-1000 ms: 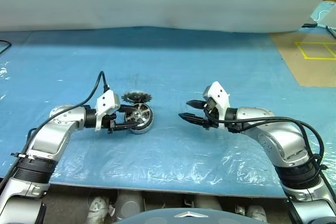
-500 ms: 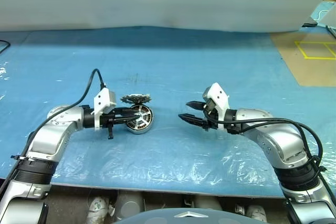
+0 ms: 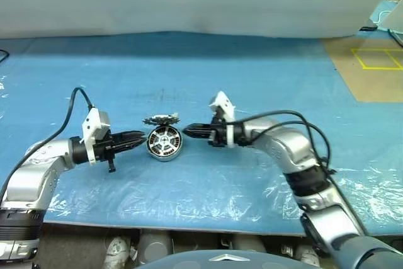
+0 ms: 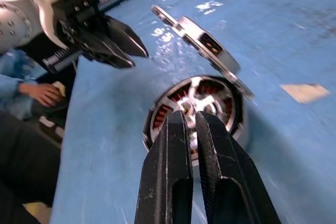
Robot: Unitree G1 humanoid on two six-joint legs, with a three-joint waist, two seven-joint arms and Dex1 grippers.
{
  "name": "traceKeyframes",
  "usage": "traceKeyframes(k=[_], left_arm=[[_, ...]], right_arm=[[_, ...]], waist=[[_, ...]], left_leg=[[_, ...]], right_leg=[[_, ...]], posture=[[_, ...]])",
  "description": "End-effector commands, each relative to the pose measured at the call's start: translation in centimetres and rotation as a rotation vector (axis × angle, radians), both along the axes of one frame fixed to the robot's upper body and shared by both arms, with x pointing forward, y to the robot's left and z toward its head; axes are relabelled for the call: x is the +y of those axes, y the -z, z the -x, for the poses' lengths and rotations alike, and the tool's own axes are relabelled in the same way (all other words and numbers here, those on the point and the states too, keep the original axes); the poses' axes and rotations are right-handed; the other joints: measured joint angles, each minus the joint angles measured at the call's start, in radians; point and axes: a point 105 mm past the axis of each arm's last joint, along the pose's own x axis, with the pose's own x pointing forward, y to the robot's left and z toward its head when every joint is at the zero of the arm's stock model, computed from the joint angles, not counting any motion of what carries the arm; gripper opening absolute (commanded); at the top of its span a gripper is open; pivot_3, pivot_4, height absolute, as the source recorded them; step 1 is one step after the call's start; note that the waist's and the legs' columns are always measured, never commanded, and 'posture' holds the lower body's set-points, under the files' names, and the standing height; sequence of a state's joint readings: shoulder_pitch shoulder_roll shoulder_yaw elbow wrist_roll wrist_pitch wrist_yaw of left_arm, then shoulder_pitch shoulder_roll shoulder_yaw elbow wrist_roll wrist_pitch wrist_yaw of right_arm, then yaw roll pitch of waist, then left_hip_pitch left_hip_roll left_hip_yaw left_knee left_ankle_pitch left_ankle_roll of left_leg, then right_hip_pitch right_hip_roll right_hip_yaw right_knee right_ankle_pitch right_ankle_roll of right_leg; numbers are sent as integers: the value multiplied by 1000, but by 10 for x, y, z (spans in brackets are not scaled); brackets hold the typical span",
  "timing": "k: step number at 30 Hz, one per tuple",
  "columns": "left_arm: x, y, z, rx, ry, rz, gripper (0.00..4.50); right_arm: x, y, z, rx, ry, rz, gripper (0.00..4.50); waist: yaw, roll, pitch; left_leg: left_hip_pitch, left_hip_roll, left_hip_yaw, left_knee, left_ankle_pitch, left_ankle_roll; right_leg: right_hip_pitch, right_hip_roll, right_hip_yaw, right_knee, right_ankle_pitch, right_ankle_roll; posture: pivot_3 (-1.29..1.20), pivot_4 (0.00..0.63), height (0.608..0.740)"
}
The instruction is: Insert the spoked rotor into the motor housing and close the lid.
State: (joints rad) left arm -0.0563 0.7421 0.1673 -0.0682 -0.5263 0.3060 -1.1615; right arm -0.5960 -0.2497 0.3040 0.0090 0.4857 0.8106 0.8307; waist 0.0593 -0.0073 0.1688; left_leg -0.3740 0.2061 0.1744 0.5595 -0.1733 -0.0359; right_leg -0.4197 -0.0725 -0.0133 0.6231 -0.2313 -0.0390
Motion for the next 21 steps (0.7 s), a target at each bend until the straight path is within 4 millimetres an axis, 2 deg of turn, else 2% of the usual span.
traceKeyframes(k=[1,6,13,15,18,21], left_arm=[[3,-10,4,-59,-28,-5,739],[-5,-6,10,-66,-45,1,739],[-7,-4,13,-68,-61,2,739],[-8,-3,12,-69,-62,1,739],[-9,-3,11,-70,-57,2,739],[-12,-3,9,-72,-44,1,739]], right_arm=[[18,2,-2,-17,-45,0,248],[35,11,-7,-34,-61,29,248],[47,6,-17,-14,-38,-9,248],[48,15,-25,-11,17,28,248],[44,41,-40,-12,126,152,248],[39,64,-39,-42,135,279,248]], waist=[[5,0,0],[10,0,0],[8,0,0],[7,0,0],[7,0,0],[6,0,0]], left_leg=[[-2,0,0,0,0,0],[-4,1,-1,1,0,0],[-2,1,-1,2,0,0],[-2,1,-1,2,0,0],[-3,1,-1,2,0,0],[-1,1,-1,2,0,0]], right_leg=[[-1,0,-1,0,0,0],[-1,-1,-3,-1,0,0],[-1,0,-3,2,0,0],[-1,0,-3,1,0,0],[-1,0,-3,1,0,0],[0,0,-3,2,0,0]], posture=[[0,150,740],[0,150,740],[0,150,740],[0,150,740],[0,150,740],[0,150,740]])
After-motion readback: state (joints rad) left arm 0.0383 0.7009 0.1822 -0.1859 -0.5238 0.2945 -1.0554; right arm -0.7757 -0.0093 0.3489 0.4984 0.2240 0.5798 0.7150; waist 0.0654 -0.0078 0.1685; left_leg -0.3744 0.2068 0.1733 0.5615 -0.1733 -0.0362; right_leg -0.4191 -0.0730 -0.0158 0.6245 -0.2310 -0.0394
